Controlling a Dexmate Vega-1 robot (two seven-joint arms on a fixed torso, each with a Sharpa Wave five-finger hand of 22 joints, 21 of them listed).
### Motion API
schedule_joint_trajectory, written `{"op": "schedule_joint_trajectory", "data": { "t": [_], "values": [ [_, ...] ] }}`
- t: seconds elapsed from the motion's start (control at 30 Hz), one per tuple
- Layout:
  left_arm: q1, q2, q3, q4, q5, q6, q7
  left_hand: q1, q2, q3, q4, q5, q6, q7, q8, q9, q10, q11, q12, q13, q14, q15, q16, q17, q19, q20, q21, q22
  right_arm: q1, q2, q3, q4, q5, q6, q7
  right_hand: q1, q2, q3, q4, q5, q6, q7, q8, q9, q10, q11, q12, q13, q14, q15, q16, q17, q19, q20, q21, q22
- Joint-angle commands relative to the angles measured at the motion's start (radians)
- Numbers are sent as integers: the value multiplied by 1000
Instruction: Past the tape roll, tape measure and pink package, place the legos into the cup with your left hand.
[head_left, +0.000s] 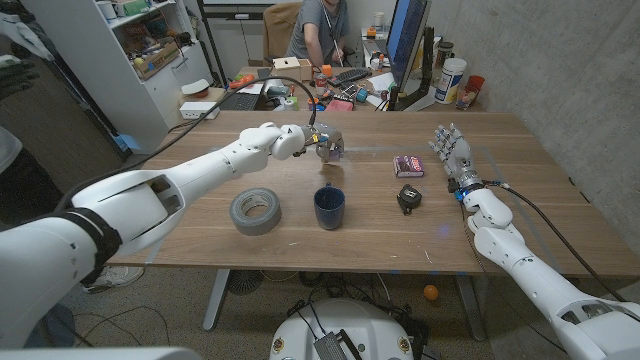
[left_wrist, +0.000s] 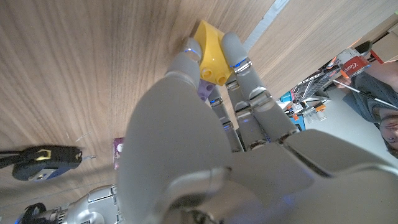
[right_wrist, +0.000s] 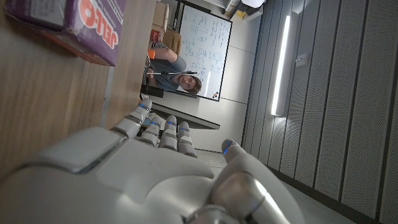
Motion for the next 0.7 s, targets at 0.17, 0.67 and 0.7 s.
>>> {"op": "schedule_joint_trajectory", "data": {
  "t": [0.17,0.67,0.7],
  "values": [
    [68,34,-68,-91,-24,48,111,115,92,-6,5,10,90,72,-2,4,58,-42,6,73,83,-225,4,211,-6,-91,22,7,-18,-9,2,-28,-2,4,-10,7,15,-3,-3,9,9,2,3,3,7,-2,8,4,7,5,4,1,6,4,5,5],
    [130,81,-149,-211,-59,44,173,121,91,-11,9,11,97,71,-13,6,56,-42,3,83,90,-225,-5,218,-18,-92,48,11,-46,-30,8,-88,-11,-2,-37,8,15,-4,-4,10,10,0,2,3,6,-4,6,4,6,5,3,1,4,4,4,5],
    [136,84,-157,-219,-64,43,179,122,91,-11,9,11,98,70,-13,6,57,-40,3,84,90,-225,-6,219,-19,-92,50,11,-48,-32,8,-93,-13,-3,-39,8,15,-4,-4,10,10,1,2,3,6,-3,6,4,6,5,3,1,4,5,4,5]
  ]
}}
